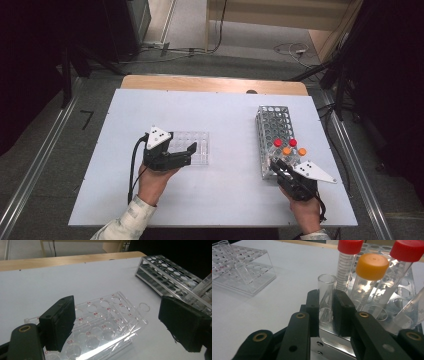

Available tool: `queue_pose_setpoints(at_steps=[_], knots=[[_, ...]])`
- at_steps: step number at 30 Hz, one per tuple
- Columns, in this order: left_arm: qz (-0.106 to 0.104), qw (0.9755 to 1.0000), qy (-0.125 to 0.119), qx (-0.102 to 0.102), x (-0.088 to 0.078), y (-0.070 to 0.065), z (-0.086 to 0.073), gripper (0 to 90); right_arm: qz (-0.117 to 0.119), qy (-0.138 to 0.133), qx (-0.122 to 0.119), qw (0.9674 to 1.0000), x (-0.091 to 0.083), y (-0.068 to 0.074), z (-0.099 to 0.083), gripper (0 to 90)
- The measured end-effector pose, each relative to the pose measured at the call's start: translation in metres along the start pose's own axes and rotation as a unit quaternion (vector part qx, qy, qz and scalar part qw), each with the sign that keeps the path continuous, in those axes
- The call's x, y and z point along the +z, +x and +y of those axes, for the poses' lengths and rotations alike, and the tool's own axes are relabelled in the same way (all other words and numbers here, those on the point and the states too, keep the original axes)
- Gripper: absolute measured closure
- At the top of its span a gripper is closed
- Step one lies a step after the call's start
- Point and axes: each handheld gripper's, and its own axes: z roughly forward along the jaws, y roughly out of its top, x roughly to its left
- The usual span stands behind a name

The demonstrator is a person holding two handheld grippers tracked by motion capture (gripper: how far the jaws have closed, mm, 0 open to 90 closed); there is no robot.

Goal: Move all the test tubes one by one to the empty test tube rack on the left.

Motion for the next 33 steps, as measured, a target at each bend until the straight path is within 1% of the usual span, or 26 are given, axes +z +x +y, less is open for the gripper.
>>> queue_pose_setpoints(at_steps=[4, 6, 7, 11, 14, 15, 16, 20, 24, 26, 27, 29, 30, 31, 33], knots=[[0.001, 1.0, 0.0, 0.001, 0.0, 0.001, 0.0, 14.7, -0.005, -0.01, -0.007, 0.9999, -0.004, 0.002, 0.004, 73.4], [0.001, 1.0, 0.001, 0.0, 0.0, 0.0, 0.0, 14.6, -0.01, -0.015, -0.012, 0.9998, -0.007, 0.005, 0.007, 73.5], [0.001, 1.0, 0.001, 0.001, 0.0, 0.0, 0.0, 14.6, -0.013, -0.021, -0.017, 0.9995, -0.011, 0.006, 0.011, 73.5], [0.0, 1.0, -0.002, 0.0, -0.001, -0.001, 0.0, 14.7, -0.014, -0.03, -0.017, 0.9993, -0.017, 0.006, 0.017, 73.6], [0.0, 1.0, -0.001, 0.001, 0.0, -0.001, 0.0, 14.7, -0.016, -0.041, -0.018, 0.9989, -0.023, 0.007, 0.023, 73.6], [0.0, 1.0, -0.002, 0.001, 0.0, -0.001, 0.0, 14.7, -0.017, -0.049, -0.02, 0.9984, -0.028, 0.007, 0.028, 73.6], [0.0, 1.0, -0.002, 0.001, -0.001, -0.001, 0.001, 14.7, -0.017, -0.049, -0.02, 0.9984, -0.028, 0.007, 0.028, 73.6], [-0.001, 1.0, -0.004, 0.001, -0.002, -0.001, 0.002, 14.7, -0.016, -0.066, -0.022, 0.9975, -0.036, 0.009, 0.034, 73.6], [0.0, 1.0, -0.007, 0.0, -0.003, -0.002, 0.002, 14.7, -0.01, -0.072, -0.02, 0.9971, -0.04, 0.012, 0.038, 73.6], [-0.001, 1.0, -0.008, 0.001, -0.004, -0.002, 0.003, 14.7, -0.002, -0.073, -0.019, 0.9971, -0.04, 0.014, 0.04, 73.6], [-0.001, 1.0, -0.008, 0.001, -0.004, -0.002, 0.003, 14.8, 0.007, -0.074, -0.02, 0.997, -0.039, 0.017, 0.041, 73.6], [-0.001, 0.9999, -0.01, -0.001, -0.005, -0.002, 0.003, 14.8, 0.011, -0.074, -0.02, 0.997, -0.039, 0.019, 0.041, 73.6], [-0.002, 0.9999, -0.011, 0.0, -0.005, -0.002, 0.004, 14.9, 0.019, -0.074, -0.022, 0.9969, -0.037, 0.023, 0.042, 73.6], [-0.002, 0.9999, -0.011, 0.001, -0.005, -0.002, 0.004, 14.9, 0.019, -0.074, -0.022, 0.9969, -0.037, 0.023, 0.042, 73.6], [-0.003, 0.9999, -0.013, 0.0, -0.006, -0.003, 0.004, 14.9, 0.027, -0.072, -0.022, 0.9968, -0.035, 0.026, 0.042, 73.6]])
